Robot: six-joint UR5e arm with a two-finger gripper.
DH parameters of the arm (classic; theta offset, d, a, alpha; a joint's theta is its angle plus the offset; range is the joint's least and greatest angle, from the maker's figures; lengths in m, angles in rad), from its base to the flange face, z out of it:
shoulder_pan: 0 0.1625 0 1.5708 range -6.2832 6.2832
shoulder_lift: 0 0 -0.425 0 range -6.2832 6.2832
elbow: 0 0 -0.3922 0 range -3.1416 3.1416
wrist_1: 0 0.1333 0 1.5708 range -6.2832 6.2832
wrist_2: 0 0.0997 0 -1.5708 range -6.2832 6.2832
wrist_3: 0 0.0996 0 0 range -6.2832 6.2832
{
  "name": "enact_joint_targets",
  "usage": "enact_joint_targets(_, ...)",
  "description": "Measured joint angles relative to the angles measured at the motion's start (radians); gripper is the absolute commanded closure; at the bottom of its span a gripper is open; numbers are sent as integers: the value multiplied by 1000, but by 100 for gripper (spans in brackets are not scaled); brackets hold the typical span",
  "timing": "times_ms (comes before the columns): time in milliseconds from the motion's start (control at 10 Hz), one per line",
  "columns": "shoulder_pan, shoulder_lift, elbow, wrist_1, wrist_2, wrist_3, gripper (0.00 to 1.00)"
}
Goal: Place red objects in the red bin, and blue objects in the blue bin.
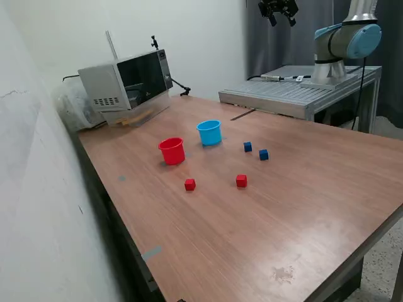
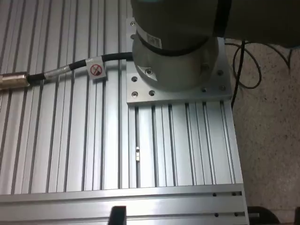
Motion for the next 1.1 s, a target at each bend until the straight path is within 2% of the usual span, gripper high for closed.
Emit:
enact_joint_targets(200,-9,8,-18,-8,-4,-6,0)
enact_joint_targets(300,-12,15,-30,-55,-1,-16,0)
enact_joint_targets(400,-14,22,-38,-158,10,-28,0)
enact_joint_targets(500,-15,38,-45,-260,42,-36,0)
enact_joint_targets(800,7,148,-72,-516,211,-56,0)
enact_joint_targets(900,38,188,-79,-591,241,-98,0)
enact_joint_targets(1100,103,279,-118,-679,264,-181,0)
